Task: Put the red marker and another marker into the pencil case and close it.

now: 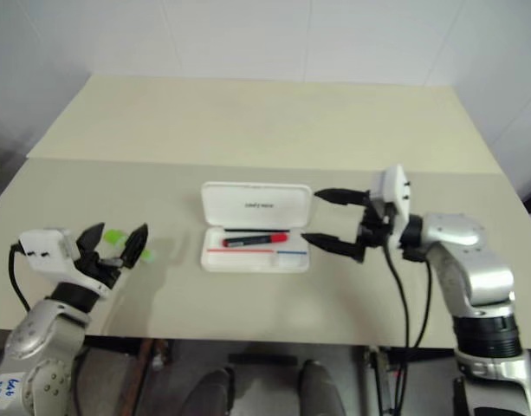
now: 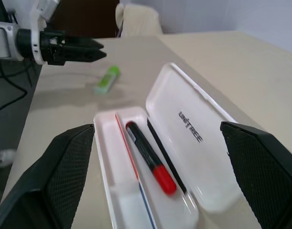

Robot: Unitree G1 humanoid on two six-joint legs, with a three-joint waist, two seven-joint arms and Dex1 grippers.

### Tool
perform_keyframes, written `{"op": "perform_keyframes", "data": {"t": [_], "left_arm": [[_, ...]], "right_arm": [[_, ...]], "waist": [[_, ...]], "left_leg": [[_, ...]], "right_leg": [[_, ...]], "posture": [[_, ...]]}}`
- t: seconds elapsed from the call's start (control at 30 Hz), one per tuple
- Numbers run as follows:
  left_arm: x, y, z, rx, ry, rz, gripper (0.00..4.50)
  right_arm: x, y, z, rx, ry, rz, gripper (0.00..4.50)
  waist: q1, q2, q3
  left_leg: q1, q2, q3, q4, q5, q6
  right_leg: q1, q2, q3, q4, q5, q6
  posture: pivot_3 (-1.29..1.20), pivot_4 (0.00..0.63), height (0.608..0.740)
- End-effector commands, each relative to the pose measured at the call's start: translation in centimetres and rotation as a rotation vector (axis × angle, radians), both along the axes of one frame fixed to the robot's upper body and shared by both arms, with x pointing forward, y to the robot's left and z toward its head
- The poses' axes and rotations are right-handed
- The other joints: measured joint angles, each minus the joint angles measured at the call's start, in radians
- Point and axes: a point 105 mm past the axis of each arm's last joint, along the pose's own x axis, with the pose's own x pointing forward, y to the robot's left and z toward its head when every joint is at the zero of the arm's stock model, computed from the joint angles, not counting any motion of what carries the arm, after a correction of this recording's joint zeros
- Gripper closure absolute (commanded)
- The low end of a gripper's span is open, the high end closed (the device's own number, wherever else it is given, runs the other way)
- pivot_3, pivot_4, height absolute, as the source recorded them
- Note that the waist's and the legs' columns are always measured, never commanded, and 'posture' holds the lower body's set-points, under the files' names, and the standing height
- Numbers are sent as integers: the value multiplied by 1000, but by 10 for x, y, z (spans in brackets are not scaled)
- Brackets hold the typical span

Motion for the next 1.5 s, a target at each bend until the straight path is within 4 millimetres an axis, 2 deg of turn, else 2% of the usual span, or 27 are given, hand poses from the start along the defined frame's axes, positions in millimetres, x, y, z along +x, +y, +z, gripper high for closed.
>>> {"op": "perform_keyframes", "data": {"t": [0.03,0.13,0.27,0.37,0.8,0.97,1.1,1.33,1.47,1.5], "left_arm": [[4,-2,9,12,-5,75,0],[9,1,3,-10,43,134,0],[17,1,-5,-23,103,172,0],[18,4,-12,-26,163,237,0],[21,-7,-44,-166,435,379,0],[23,-4,-40,-188,446,391,0],[22,-2,-39,-207,453,409,913],[18,1,-35,-188,456,411,3286],[22,3,-29,-187,426,411,4314],[23,4,-27,-181,417,409,4314]], "right_arm": [[-19,7,20,-11,-88,84,27],[-30,16,24,-25,-122,133,27],[-42,26,21,-58,-111,195,27],[-43,26,23,-58,-105,195,27],[-43,25,32,-67,-131,200,27],[-42,28,37,-51,-151,200,27],[-41,29,38,-39,-163,197,0],[-38,32,40,-12,-182,196,0],[-36,32,39,-6,-187,189,0],[-35,33,39,-4,-188,188,0]], "waist": [[0,0,0],[-1,0,0],[0,0,0],[1,-1,0],[1,-2,-1],[0,-1,-1],[0,-1,-1],[-2,-1,-1],[0,-1,-1],[0,-1,-1]], "left_leg": [[0,0,0,0,0,0],[0,0,0,1,0,1],[0,0,0,1,0,0],[0,0,1,1,0,0],[0,0,1,1,0,0],[0,0,1,1,0,0],[0,0,1,1,0,0],[0,0,1,1,-1,0],[0,0,1,1,-1,0],[0,0,1,1,-1,0]], "right_leg": [[1,0,0,-1,0,-1],[3,0,0,-4,0,-3],[4,0,0,-6,1,-3],[4,0,0,-7,1,-2],[4,0,0,-7,1,-2],[4,0,0,-8,1,-2],[4,0,0,-8,1,-2],[4,0,0,-9,1,-2],[5,0,0,-9,1,-2],[5,0,0,-9,1,-2]], "posture": [[0,150,740],[0,150,740],[0,150,740],[0,150,740],[0,150,740],[0,150,740],[0,150,740],[0,150,740],[0,150,740],[0,150,740]]}}
